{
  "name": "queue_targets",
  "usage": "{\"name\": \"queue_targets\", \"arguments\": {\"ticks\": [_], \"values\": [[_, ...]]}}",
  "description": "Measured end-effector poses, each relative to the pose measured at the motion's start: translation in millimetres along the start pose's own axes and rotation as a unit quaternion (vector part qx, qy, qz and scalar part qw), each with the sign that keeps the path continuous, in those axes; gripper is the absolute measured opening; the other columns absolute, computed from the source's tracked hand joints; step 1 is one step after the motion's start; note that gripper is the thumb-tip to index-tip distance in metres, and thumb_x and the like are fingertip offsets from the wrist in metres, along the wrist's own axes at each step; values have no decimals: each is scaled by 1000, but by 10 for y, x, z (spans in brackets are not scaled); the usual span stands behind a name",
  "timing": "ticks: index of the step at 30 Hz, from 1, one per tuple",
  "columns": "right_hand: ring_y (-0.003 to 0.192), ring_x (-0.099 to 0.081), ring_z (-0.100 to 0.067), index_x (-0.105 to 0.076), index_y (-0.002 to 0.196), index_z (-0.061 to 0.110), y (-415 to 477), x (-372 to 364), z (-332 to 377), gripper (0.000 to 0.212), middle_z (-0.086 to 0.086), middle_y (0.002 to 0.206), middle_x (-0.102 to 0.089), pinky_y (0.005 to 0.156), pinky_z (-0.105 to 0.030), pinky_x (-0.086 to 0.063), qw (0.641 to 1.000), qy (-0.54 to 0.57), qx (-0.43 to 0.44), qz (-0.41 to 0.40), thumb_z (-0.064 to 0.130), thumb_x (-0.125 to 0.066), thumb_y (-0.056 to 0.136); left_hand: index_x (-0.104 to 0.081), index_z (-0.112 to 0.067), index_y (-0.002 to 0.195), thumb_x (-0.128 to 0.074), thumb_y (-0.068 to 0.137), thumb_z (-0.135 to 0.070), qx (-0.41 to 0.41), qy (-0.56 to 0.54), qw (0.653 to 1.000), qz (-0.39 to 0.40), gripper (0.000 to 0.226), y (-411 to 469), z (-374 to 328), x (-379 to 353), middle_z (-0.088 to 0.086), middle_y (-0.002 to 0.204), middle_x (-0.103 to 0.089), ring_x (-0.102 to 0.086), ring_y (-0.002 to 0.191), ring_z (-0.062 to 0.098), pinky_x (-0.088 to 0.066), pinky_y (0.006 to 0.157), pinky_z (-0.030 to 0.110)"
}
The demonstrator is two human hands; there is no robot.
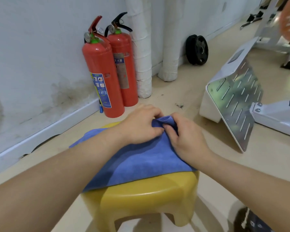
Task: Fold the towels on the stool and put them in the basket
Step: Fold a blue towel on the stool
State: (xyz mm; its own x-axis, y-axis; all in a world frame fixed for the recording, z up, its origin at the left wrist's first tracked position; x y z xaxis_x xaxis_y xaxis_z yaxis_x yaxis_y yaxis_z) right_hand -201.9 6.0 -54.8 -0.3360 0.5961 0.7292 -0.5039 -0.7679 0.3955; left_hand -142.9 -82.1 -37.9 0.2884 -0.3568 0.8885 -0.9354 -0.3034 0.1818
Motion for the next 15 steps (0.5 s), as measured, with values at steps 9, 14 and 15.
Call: {"name": "queue_targets", "arguments": {"ticks": [9, 14, 15], "values": [[86, -58, -31, -50, 88, 16, 104, -21, -65, 19, -8, 93, -59, 65, -35, -37, 995, -87, -39, 14, 34, -44, 93, -69, -22, 94, -57, 91, -36, 62, 60, 996, 18, 18, 12, 259, -81, -5, 83, -67, -57, 78, 16, -38, 65, 28], [87, -59, -32, -53, 103, 16, 142, -43, -108, 19, -7, 102, -56, 64, -34, -40, 987, -142, -67, 39, 30, -45, 92, -66, -22, 97, -55, 90, -42, 68, 129, 989, 38, 23, 104, 234, -112, -2, 91, -68, -58, 86, 21, -40, 66, 31], [86, -58, -32, -52, 105, 16, 134, -39, -134, 20, -7, 104, -53, 66, -35, -42, 987, -132, -84, 41, 29, -45, 91, -66, -22, 98, -55, 91, -42, 71, 137, 987, 46, 24, 125, 236, -124, -2, 94, -68, -59, 89, 22, -39, 66, 31]]}}
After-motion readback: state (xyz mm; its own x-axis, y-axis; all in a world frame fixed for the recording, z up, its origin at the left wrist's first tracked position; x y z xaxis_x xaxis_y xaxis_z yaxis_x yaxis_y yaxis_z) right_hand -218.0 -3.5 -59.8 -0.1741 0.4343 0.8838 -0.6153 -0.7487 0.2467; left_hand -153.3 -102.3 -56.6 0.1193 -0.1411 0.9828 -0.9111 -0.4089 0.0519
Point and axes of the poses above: each hand's wrist, its own y-axis towards the middle knuckle, its own x-axis out of the back of the hand, z = x × y, the point moved 9 cm from there along y, towards the middle knuckle
